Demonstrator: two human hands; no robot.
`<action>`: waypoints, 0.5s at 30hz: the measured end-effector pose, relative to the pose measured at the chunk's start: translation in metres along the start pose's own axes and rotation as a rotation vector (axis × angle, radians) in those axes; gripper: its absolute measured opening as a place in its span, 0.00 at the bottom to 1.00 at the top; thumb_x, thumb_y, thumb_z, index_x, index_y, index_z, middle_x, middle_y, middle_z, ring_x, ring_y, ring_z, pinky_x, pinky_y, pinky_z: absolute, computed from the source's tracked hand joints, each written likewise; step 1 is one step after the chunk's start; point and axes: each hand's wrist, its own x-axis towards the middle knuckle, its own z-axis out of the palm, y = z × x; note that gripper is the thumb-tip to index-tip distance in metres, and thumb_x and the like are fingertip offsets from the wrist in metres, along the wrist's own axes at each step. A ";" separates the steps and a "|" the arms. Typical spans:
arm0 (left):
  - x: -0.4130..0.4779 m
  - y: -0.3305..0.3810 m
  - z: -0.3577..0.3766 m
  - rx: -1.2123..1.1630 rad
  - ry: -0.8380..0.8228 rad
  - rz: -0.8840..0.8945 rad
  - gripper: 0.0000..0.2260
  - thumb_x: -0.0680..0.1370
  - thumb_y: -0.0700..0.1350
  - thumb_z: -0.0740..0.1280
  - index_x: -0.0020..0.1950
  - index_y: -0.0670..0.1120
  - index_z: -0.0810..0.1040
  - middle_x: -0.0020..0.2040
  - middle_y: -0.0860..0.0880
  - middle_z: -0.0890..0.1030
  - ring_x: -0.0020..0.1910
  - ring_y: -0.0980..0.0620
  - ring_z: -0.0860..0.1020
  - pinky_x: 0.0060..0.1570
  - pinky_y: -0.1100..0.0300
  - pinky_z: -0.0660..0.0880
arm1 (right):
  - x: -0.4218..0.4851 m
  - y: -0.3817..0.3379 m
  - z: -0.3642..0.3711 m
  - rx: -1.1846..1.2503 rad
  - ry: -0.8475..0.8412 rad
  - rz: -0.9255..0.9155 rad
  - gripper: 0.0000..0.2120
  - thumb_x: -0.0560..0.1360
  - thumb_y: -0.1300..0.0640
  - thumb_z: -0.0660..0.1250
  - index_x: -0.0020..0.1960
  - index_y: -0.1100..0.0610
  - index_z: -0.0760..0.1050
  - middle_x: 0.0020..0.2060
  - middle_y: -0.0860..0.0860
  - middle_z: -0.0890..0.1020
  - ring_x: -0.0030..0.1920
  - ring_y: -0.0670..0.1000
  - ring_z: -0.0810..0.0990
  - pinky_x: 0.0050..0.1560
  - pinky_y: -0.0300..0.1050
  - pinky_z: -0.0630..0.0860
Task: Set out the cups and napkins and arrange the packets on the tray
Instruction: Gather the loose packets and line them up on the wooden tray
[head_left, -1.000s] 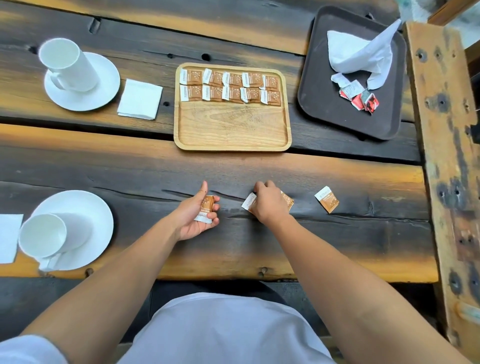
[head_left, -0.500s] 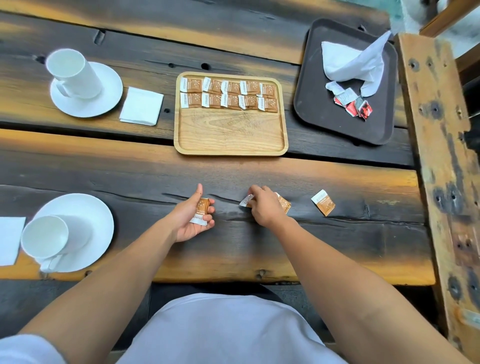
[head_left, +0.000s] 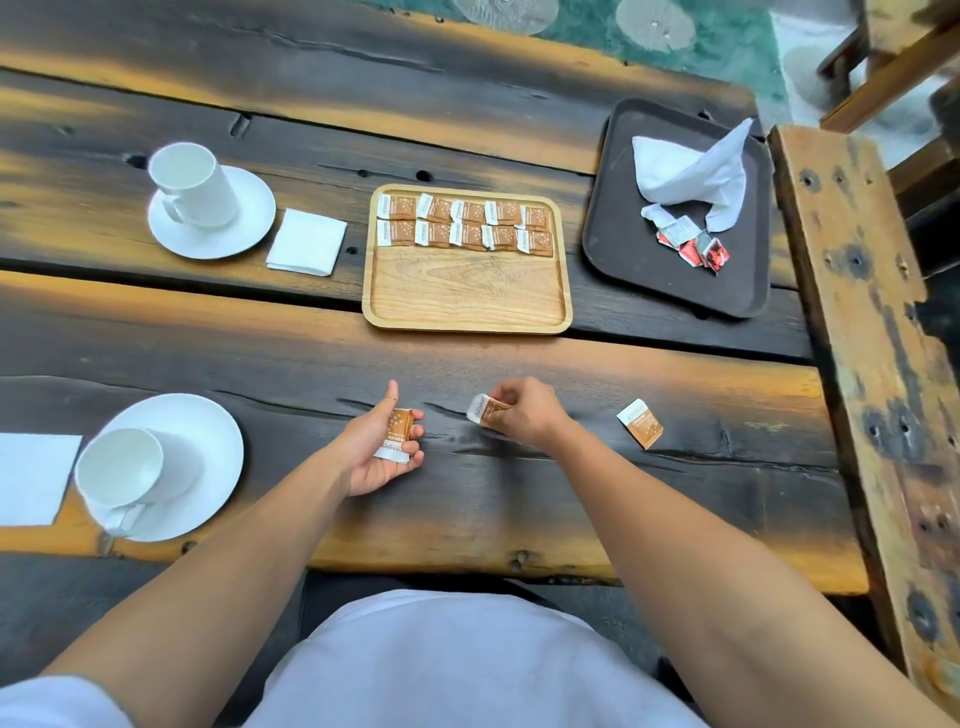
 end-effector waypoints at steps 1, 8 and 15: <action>-0.001 0.000 0.000 0.003 -0.002 0.004 0.23 0.77 0.64 0.61 0.51 0.43 0.73 0.33 0.47 0.75 0.24 0.53 0.69 0.33 0.57 0.76 | -0.002 -0.002 -0.001 0.067 -0.025 0.014 0.05 0.74 0.63 0.70 0.47 0.55 0.80 0.43 0.54 0.82 0.45 0.53 0.78 0.44 0.46 0.78; -0.008 0.007 0.005 0.037 0.020 0.036 0.24 0.77 0.64 0.61 0.52 0.43 0.73 0.34 0.46 0.75 0.27 0.51 0.70 0.37 0.56 0.76 | -0.011 -0.021 -0.009 0.170 -0.127 0.041 0.12 0.72 0.72 0.71 0.52 0.62 0.77 0.45 0.60 0.80 0.32 0.50 0.76 0.31 0.39 0.75; -0.011 0.015 0.007 0.055 0.019 0.066 0.23 0.77 0.63 0.62 0.54 0.43 0.73 0.33 0.47 0.75 0.24 0.52 0.70 0.36 0.56 0.76 | -0.012 -0.038 -0.018 0.153 -0.182 -0.018 0.12 0.77 0.72 0.63 0.59 0.65 0.75 0.47 0.60 0.77 0.43 0.58 0.77 0.32 0.47 0.80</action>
